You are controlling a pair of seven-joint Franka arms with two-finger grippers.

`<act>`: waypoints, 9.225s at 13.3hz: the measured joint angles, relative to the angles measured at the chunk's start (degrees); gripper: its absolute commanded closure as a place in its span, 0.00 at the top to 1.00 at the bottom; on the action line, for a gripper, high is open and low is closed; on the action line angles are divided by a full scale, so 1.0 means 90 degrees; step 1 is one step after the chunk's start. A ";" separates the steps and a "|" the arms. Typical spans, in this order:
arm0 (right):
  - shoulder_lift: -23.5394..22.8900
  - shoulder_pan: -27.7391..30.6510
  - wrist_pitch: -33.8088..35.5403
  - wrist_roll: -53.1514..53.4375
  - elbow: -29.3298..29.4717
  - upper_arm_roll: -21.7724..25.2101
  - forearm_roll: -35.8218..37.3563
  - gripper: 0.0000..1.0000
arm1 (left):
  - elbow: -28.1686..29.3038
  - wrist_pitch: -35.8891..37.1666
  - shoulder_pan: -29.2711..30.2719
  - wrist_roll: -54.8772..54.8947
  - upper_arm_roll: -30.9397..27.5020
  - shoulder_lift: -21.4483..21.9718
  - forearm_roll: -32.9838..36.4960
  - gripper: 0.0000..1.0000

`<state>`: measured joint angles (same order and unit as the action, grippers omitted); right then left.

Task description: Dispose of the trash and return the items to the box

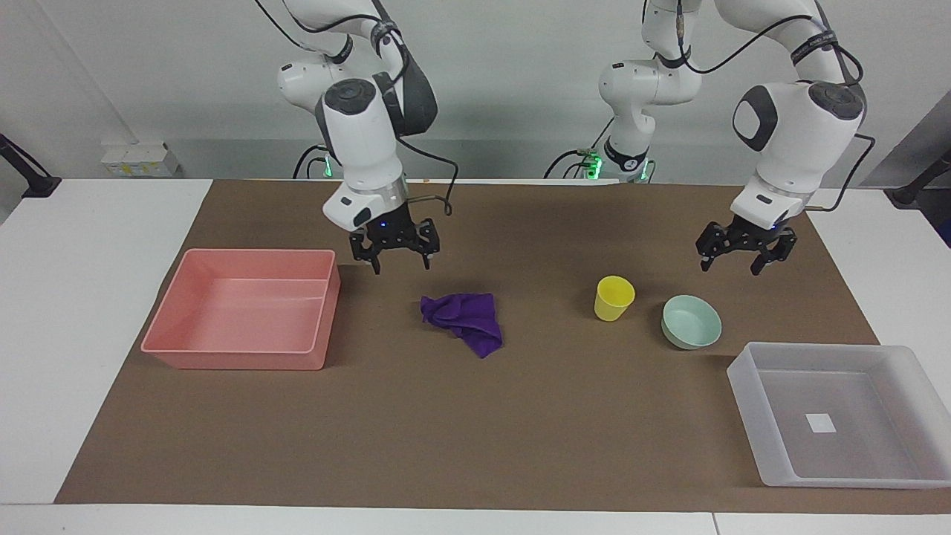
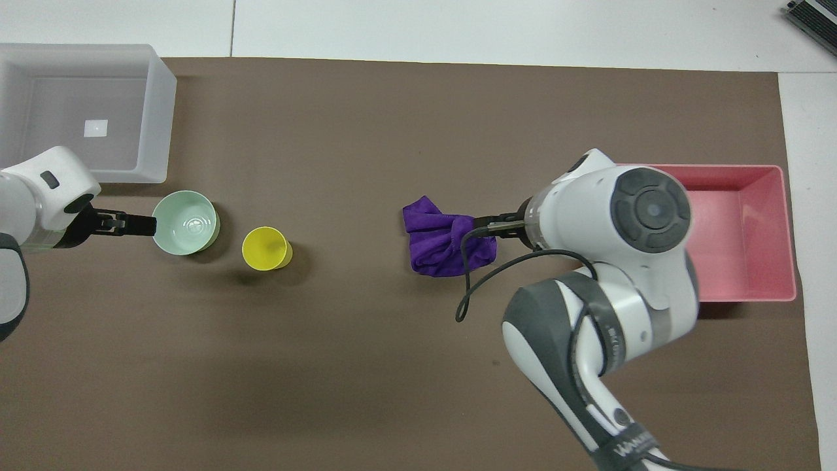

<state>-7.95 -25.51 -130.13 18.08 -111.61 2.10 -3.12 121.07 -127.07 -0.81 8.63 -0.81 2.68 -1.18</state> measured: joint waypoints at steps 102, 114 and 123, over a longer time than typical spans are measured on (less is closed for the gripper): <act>0.1492 0.2363 0.4535 -0.1559 0.1862 0.0660 0.0455 1.00 | 0.0601 -0.1220 -0.2114 -0.1692 -0.0288 -0.0617 0.0208 0.00; 0.1492 0.2184 0.4535 -0.1525 0.1860 0.0659 0.0458 1.00 | -0.2502 -0.0417 -0.0461 -0.1461 -0.0414 -0.1677 0.0222 0.00; 0.1492 0.2202 0.4535 -0.1525 0.1843 0.0663 0.0458 1.00 | -0.4616 -0.0043 0.0841 -0.1039 -0.0254 -0.3279 0.0199 0.00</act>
<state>5.47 -5.69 -89.32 4.36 -95.02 8.06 1.00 79.53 -127.46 6.76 -0.72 -3.10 -26.83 0.61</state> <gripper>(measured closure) 0.000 0.974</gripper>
